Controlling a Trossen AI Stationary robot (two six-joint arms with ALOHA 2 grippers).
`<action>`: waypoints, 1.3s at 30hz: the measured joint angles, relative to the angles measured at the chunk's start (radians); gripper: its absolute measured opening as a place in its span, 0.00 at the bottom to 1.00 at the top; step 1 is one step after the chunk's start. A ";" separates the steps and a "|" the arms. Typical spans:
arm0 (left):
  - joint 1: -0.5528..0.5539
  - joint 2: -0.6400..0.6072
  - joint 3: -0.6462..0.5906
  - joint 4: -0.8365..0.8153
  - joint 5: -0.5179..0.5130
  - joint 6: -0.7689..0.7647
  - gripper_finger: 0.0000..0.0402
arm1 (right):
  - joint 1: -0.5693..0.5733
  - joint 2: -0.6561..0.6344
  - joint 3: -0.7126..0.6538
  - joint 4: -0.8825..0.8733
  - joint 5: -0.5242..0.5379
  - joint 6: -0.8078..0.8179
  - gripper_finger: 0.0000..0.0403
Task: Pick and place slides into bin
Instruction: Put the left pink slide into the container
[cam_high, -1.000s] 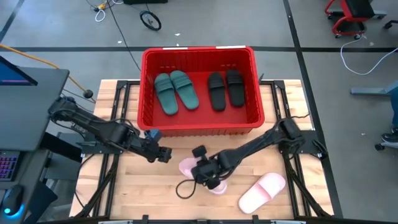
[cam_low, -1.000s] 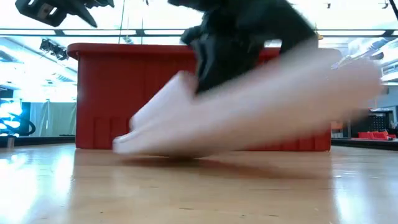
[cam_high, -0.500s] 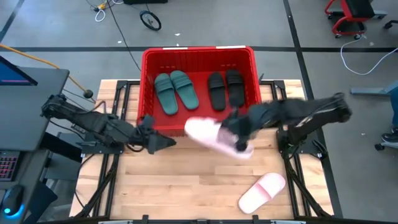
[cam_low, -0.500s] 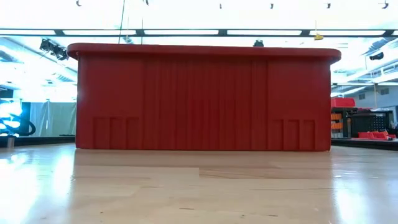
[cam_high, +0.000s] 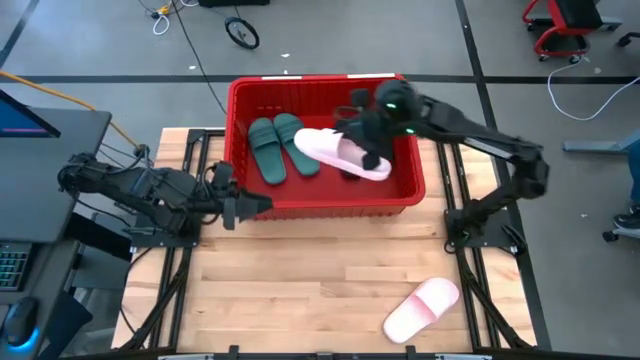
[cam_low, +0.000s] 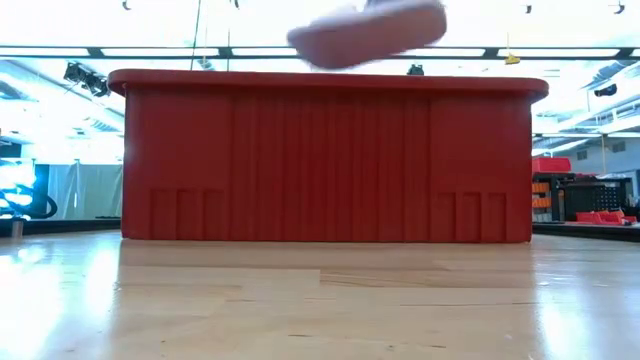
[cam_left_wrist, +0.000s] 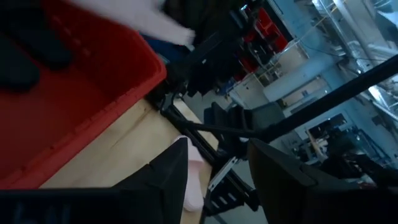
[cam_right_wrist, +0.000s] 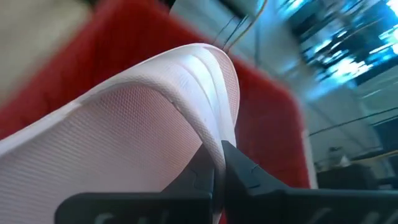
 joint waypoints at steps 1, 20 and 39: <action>0.000 -0.001 0.000 -0.004 0.001 0.004 0.43 | -0.013 0.035 0.000 0.002 -0.016 -0.025 0.02; -0.002 -0.003 -0.001 -0.104 0.018 0.002 0.43 | 0.061 0.401 -0.001 -0.232 0.258 -0.438 0.02; -0.002 -0.003 -0.001 -0.118 0.017 -0.001 0.43 | 0.056 0.243 -0.250 -0.302 0.243 -0.321 0.21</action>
